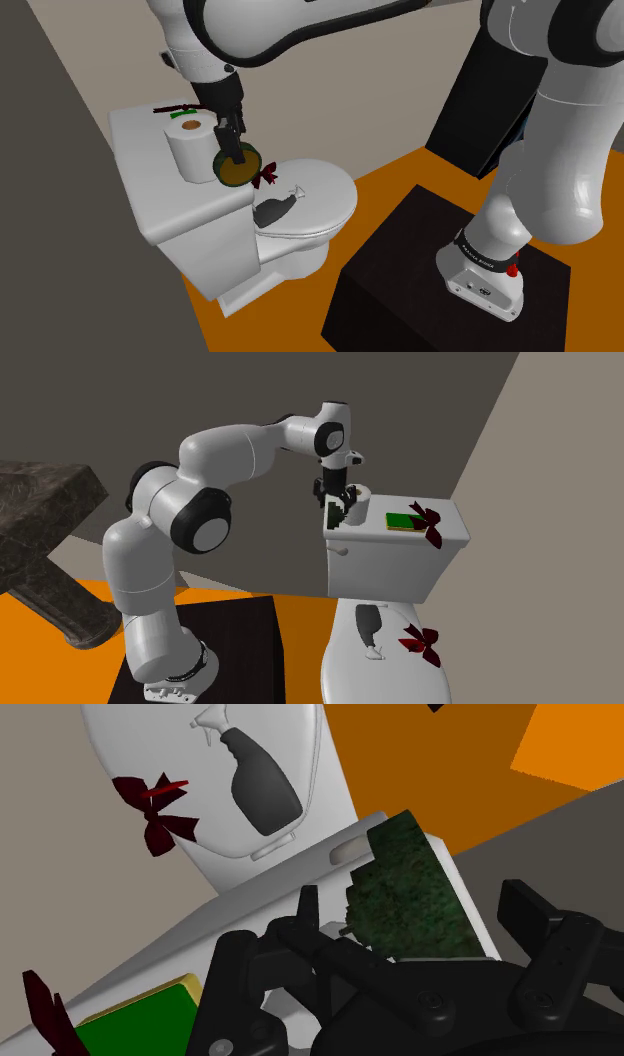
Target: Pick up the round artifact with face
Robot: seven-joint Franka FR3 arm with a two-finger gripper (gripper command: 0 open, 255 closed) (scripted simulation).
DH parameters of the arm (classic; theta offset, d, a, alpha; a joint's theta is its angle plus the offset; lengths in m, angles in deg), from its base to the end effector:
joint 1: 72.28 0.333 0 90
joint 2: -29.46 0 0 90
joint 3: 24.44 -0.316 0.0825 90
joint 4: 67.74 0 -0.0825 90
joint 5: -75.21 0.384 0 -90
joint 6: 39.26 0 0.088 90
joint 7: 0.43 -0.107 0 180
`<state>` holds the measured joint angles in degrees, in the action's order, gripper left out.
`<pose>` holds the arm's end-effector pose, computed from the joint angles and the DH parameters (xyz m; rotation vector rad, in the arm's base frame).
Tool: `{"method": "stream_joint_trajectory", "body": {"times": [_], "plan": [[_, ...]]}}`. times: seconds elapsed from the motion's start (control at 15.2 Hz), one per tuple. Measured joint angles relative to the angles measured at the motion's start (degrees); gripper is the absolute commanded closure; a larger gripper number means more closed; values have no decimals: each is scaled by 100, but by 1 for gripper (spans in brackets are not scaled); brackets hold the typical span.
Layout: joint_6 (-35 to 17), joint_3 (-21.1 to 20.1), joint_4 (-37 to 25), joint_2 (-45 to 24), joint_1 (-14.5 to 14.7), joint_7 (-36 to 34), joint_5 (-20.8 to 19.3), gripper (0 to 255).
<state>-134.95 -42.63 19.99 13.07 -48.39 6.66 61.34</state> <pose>0.4979 0.3890 0.4891 2.6673 1.2754 -0.1194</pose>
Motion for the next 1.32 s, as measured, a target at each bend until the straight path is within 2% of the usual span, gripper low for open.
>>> {"method": "stream_joint_trajectory", "body": {"times": [0.26, 0.33, 0.99, 1.32], "plan": [[-225, 9, 204, -25, -14, -29, -16, 0], [-239, 8, 219, -24, -14, -32, -16, 255], [-257, 7, 234, -13, -15, -37, -17, 255], [31, -2, -25, 9, 1, 10, 2, 255]]}}
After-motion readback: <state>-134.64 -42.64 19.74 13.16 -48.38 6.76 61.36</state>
